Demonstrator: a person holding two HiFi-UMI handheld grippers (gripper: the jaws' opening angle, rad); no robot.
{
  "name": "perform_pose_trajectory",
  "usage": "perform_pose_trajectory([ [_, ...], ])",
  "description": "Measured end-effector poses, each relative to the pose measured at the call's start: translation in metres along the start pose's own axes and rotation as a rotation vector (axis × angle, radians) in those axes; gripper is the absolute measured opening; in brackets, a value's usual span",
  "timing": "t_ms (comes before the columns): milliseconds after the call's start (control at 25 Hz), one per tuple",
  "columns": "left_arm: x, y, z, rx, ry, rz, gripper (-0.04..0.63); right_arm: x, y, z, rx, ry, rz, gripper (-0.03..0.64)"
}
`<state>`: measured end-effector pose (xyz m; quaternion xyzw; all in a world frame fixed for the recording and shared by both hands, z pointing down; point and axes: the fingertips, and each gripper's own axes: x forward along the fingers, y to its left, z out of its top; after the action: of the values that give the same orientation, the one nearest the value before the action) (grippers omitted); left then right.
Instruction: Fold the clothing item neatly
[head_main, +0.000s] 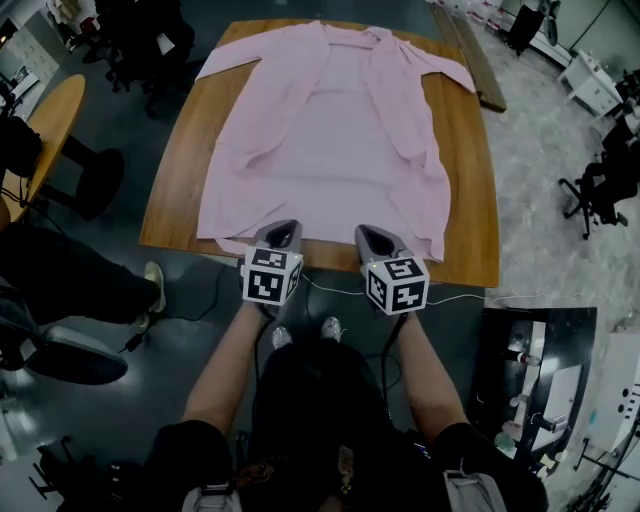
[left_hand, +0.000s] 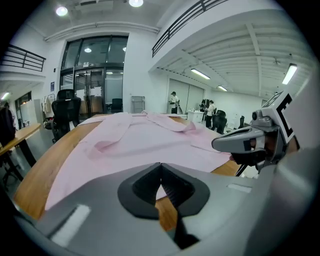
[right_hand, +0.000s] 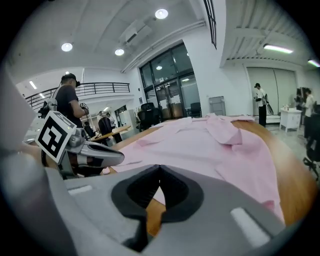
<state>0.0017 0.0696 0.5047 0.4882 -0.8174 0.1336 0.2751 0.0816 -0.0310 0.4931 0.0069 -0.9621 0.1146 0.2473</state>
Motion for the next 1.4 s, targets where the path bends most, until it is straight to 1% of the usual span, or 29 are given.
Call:
perform_pose_trajectory([
  [80, 0.015, 0.011, -0.013, -0.002, 0.041, 0.004, 0.02, 0.013, -0.007, -0.014, 0.006, 0.04, -0.027, 0.002],
  [200, 0.032, 0.026, -0.033, -0.017, 0.11, 0.007, 0.093, 0.032, -0.018, -0.034, 0.014, 0.091, -0.084, 0.003],
  [320, 0.048, 0.035, -0.05, -0.018, 0.167, 0.013, 0.14, 0.044, -0.029, -0.051, 0.022, 0.129, -0.151, 0.093],
  [360, 0.052, 0.037, -0.053, -0.015, 0.179, 0.017, 0.144, 0.047, -0.033, -0.055, 0.024, 0.14, -0.181, 0.1],
  [440, 0.056, 0.038, -0.056, -0.007, 0.195, 0.023, 0.142, 0.05, -0.038, -0.064, 0.017, 0.167, -0.233, 0.101],
  [520, 0.056, 0.037, -0.058, 0.002, 0.213, 0.022, 0.136, 0.053, -0.038, -0.071, -0.017, 0.218, -0.259, 0.101],
  [560, 0.056, 0.036, -0.06, 0.01, 0.226, 0.018, 0.121, 0.054, -0.037, -0.074, -0.039, 0.251, -0.262, 0.097],
  [640, 0.055, 0.032, -0.061, 0.032, 0.254, 0.009, 0.084, 0.055, -0.034, -0.077, -0.055, 0.298, -0.252, 0.048],
  [720, 0.055, 0.028, -0.061, 0.056, 0.276, 0.001, 0.035, 0.055, -0.031, -0.079, -0.035, 0.319, -0.233, 0.012],
  [760, 0.054, 0.026, -0.062, 0.066, 0.285, -0.003, 0.021, 0.054, -0.03, -0.08, -0.024, 0.324, -0.224, 0.009],
  [880, 0.048, 0.023, -0.065, 0.076, 0.304, -0.013, 0.021, 0.047, -0.025, -0.083, -0.001, 0.333, -0.206, 0.008],
  [1040, 0.035, 0.018, -0.069, 0.084, 0.308, -0.026, 0.023, 0.034, -0.018, -0.084, 0.01, 0.319, -0.201, 0.008],
  [1280, 0.019, 0.012, -0.074, 0.108, 0.31, -0.028, 0.025, 0.021, -0.008, -0.086, 0.004, 0.319, -0.221, 0.008],
  [1400, 0.017, 0.011, -0.076, 0.099, 0.306, -0.041, 0.034, 0.02, -0.008, -0.091, 0.012, 0.325, -0.236, 0.008],
])
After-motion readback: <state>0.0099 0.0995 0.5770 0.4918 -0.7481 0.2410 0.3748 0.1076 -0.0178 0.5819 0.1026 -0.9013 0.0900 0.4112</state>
